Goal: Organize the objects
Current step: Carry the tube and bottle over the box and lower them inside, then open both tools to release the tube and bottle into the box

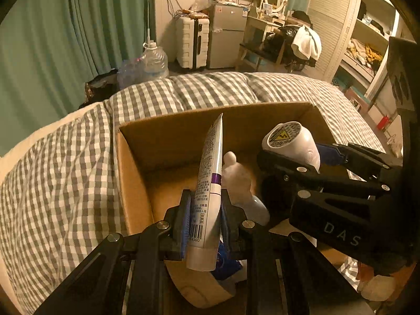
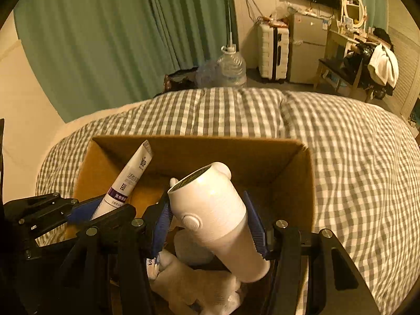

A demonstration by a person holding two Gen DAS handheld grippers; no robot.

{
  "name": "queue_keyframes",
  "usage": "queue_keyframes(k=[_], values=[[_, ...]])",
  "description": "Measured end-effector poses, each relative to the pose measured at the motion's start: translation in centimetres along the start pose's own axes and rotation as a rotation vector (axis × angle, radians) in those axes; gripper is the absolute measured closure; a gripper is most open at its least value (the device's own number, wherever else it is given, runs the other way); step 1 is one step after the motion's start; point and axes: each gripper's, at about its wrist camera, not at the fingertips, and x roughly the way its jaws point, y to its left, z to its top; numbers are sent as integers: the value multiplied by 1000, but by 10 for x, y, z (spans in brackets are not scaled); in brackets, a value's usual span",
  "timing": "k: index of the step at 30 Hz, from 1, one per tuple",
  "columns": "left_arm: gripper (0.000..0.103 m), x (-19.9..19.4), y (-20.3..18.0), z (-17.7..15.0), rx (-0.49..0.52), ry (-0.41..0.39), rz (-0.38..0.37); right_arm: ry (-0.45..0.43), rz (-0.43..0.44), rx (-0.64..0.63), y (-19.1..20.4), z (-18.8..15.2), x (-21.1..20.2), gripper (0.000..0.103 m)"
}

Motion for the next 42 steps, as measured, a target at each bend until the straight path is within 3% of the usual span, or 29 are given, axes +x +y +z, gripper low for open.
queue_keyframes(k=[8, 12, 15, 17, 19, 21, 26, 31, 38, 42], values=[[83, 1, -6, -8, 42, -38, 25, 7, 36, 29, -3, -2, 9, 51], [81, -3, -6, -9, 22, -31, -1, -22, 57, 33, -3, 1, -3, 50], [79, -9, -2, -9, 7, -35, 4, -44, 48, 29, -1, 4, -16, 43], [73, -17, -3, -8, 1, -35, -6, -59, 45, 33, -2, 7, -26, 40], [55, -28, -3, -7, 1, -46, -19, -64, 51, 37, -2, 8, -35, 39], [47, -43, -5, -5, -3, -65, -20, -72, 41, 34, -3, 9, -47, 37], [36, -80, -13, 3, -7, -101, 0, -129, 17, 39, -9, 14, -86, 28], [14, -123, -21, 6, -30, -166, 22, -200, -13, 39, -15, 15, -138, 23], [7, -185, -35, 7, -37, -276, 81, -301, -31, 42, -15, 10, -209, 21], [3, -226, -45, 0, -13, -368, 126, -340, -44, 37, -13, 4, -241, 14]])
